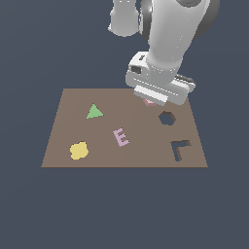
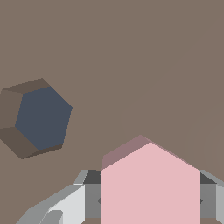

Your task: Insert a designated object into the corresponding slot on a board.

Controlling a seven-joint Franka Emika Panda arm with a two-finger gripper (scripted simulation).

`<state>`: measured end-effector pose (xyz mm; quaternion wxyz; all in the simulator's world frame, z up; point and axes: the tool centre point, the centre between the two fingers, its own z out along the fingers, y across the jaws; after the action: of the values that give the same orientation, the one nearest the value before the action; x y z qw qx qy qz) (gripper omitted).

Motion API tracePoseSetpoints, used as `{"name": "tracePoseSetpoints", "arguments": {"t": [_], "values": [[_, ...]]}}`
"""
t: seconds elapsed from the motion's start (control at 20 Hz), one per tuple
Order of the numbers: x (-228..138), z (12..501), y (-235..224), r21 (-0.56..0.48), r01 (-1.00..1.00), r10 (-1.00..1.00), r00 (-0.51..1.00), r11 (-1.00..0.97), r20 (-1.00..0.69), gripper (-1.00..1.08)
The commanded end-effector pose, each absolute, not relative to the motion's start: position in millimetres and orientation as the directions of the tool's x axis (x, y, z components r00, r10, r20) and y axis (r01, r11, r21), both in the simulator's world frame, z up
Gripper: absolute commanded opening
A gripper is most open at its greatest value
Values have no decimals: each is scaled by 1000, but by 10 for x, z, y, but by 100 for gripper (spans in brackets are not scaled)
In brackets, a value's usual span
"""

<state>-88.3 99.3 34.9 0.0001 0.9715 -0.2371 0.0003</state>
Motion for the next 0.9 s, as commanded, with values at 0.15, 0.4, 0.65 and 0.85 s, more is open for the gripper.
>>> {"name": "tracePoseSetpoints", "arguments": {"t": [0.15,0.4,0.65,0.85], "values": [[-829,362,1137,-1,-633,-633,774,-774,1,-100],[-754,371,1257,-1,-766,-766,643,-643,1,-100],[-655,380,1361,-1,-874,-874,487,-487,1,-100],[-560,387,1430,-1,-938,-938,346,-346,0,-100]]}}
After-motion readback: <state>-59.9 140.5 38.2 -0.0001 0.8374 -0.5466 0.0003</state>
